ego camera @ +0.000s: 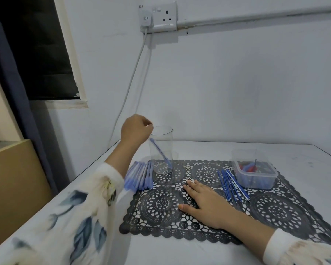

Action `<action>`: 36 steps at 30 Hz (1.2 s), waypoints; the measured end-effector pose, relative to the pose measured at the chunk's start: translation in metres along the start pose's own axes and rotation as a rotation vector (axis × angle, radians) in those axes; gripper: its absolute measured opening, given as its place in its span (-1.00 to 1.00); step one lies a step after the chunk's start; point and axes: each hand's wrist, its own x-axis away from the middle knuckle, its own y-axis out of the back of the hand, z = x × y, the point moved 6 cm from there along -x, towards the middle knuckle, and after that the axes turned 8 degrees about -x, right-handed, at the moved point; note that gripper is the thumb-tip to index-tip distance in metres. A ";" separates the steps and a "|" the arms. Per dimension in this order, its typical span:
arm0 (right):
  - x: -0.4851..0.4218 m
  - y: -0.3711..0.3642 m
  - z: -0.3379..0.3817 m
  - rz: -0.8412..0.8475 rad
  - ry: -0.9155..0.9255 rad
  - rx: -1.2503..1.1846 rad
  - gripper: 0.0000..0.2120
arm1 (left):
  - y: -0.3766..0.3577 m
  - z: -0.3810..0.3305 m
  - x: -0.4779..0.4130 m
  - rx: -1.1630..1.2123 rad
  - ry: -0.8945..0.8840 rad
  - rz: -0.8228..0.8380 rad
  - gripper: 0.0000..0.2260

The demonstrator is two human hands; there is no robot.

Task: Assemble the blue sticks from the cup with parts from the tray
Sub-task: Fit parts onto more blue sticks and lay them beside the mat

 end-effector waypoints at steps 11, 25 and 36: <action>0.000 0.001 0.000 0.007 -0.005 -0.003 0.07 | -0.055 -0.015 -0.029 -0.539 0.211 0.963 -0.62; 0.002 0.003 0.002 0.006 0.004 -0.007 0.05 | -0.021 -0.043 -0.059 -0.476 0.039 0.381 -0.67; 0.002 0.005 0.001 -0.053 0.003 -0.106 -0.03 | 0.068 -0.091 0.027 0.331 -0.317 -0.358 -0.91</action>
